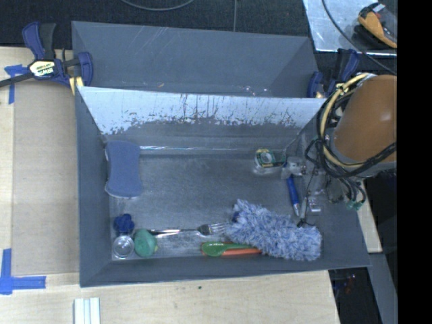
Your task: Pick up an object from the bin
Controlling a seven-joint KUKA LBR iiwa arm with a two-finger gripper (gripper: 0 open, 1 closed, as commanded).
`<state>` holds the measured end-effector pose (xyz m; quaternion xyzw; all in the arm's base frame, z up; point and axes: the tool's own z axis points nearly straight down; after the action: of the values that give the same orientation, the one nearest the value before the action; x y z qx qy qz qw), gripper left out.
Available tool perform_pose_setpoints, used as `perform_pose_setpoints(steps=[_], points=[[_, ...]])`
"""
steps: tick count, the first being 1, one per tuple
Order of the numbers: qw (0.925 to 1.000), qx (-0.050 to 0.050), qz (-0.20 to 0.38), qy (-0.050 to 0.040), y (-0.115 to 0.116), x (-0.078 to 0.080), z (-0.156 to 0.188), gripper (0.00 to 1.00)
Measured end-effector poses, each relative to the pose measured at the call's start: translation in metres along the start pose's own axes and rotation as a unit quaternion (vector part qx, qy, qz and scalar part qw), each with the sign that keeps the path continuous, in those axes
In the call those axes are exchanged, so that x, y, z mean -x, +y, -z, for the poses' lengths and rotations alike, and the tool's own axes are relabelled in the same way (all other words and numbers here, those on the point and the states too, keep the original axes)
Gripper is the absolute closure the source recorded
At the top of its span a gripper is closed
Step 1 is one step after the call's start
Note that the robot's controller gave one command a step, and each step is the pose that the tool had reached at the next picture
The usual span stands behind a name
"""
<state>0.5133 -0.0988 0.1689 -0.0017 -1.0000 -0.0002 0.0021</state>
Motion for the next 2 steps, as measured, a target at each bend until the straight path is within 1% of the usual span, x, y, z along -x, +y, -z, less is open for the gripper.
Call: perform_pose_setpoints(steps=[1, 2], points=[[1.0, -0.001, 0.002, -0.0037, 0.0, 0.002, 0.004, 0.0], [1.0, -0.002, -0.005, -0.0087, 0.004, -0.017, -0.097, 0.0]])
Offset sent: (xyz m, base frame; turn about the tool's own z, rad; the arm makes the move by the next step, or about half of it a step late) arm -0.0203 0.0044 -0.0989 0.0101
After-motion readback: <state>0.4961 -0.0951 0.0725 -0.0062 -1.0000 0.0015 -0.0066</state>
